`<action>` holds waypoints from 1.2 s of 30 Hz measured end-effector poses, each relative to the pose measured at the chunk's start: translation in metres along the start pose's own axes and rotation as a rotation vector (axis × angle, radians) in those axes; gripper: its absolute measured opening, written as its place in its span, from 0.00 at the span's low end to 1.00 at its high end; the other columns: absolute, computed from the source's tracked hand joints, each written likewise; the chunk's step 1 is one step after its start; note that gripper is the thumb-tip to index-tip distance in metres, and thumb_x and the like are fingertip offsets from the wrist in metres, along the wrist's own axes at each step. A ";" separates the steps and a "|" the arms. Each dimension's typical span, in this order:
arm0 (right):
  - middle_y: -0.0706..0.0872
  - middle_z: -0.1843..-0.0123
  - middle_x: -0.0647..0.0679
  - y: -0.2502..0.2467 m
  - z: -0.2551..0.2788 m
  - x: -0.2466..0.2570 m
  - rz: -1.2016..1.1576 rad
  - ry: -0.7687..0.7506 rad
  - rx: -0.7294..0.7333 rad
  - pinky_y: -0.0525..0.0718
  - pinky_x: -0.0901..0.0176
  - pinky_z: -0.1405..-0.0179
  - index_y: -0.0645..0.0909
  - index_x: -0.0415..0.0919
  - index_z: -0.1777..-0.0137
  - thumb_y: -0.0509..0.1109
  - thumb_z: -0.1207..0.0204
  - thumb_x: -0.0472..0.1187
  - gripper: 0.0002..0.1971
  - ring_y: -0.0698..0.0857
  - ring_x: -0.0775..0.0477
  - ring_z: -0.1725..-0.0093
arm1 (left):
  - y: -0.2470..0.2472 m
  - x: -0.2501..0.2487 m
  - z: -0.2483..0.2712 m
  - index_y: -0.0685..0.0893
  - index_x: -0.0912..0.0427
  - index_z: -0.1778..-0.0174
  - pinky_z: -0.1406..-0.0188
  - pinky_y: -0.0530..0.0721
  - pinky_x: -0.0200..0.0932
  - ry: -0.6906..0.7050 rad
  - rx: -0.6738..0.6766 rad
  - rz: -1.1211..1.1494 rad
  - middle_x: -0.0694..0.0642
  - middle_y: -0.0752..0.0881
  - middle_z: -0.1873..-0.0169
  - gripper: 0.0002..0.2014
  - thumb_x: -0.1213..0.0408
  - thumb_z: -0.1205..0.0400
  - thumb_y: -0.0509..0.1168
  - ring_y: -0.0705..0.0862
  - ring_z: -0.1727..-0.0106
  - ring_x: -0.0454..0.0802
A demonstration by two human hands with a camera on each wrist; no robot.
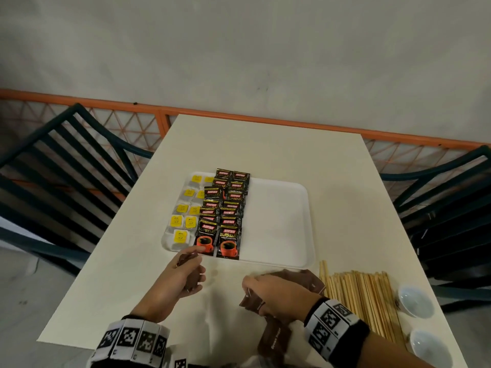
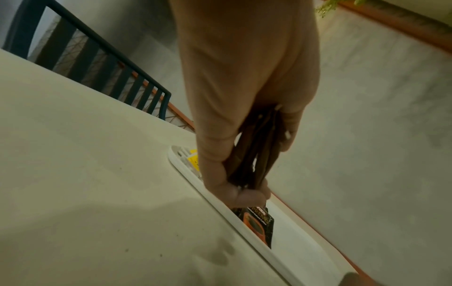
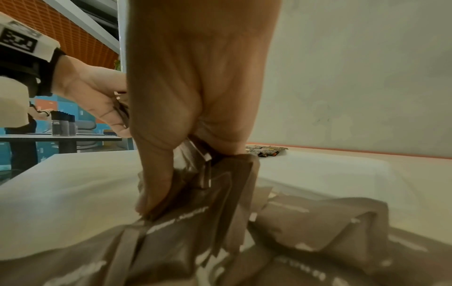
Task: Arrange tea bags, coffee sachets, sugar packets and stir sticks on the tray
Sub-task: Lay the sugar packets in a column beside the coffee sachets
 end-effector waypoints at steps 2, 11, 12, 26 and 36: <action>0.80 0.41 0.41 -0.006 0.001 0.005 -0.048 -0.015 -0.005 0.77 0.51 0.51 0.67 0.45 0.40 0.68 0.26 0.33 0.18 0.80 0.40 0.44 | 0.004 -0.005 0.003 0.81 0.45 0.43 0.56 0.84 0.46 0.040 -0.006 -0.022 0.58 0.83 0.60 0.09 0.57 0.17 0.60 0.84 0.59 0.52; 0.82 0.52 0.56 -0.093 0.010 0.012 -0.903 -0.072 -0.537 0.80 0.71 0.65 0.67 0.53 0.43 0.71 0.24 0.37 0.18 0.84 0.62 0.64 | 0.038 -0.018 0.004 0.78 0.50 0.44 0.55 0.86 0.43 0.133 0.108 -0.093 0.57 0.82 0.55 0.10 0.55 0.20 0.62 0.85 0.57 0.48; 0.82 0.51 0.55 -0.096 0.008 0.013 -1.010 -0.079 -0.569 0.82 0.70 0.64 0.68 0.53 0.44 0.70 0.23 0.37 0.17 0.84 0.62 0.62 | 0.044 -0.020 0.004 0.77 0.50 0.43 0.54 0.87 0.43 0.133 0.142 -0.077 0.57 0.84 0.52 0.13 0.54 0.23 0.63 0.86 0.55 0.49; 0.66 0.36 0.55 -0.090 -0.002 0.045 -0.737 -0.122 -0.724 0.66 0.61 0.25 0.68 0.48 0.26 0.51 0.14 0.41 0.18 0.67 0.53 0.29 | 0.074 -0.039 0.007 0.77 0.61 0.36 0.62 0.89 0.53 0.023 0.403 0.234 0.63 0.88 0.52 0.22 0.63 0.27 0.66 0.89 0.52 0.56; 0.76 0.46 0.53 -0.111 0.036 0.043 -0.496 -0.105 -1.281 0.73 0.66 0.42 0.81 0.43 0.44 0.45 0.17 0.59 0.27 0.72 0.60 0.43 | 0.084 -0.043 0.006 0.88 0.58 0.54 0.66 0.89 0.45 0.048 0.474 0.352 0.60 0.90 0.61 0.28 0.53 0.48 0.84 0.90 0.60 0.52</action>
Point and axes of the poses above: each hand's wrist, its own z-axis away from the middle knuckle, its own y-axis out of the palm, x = y × z, the point moved 9 cm from there along -z, towards the middle knuckle
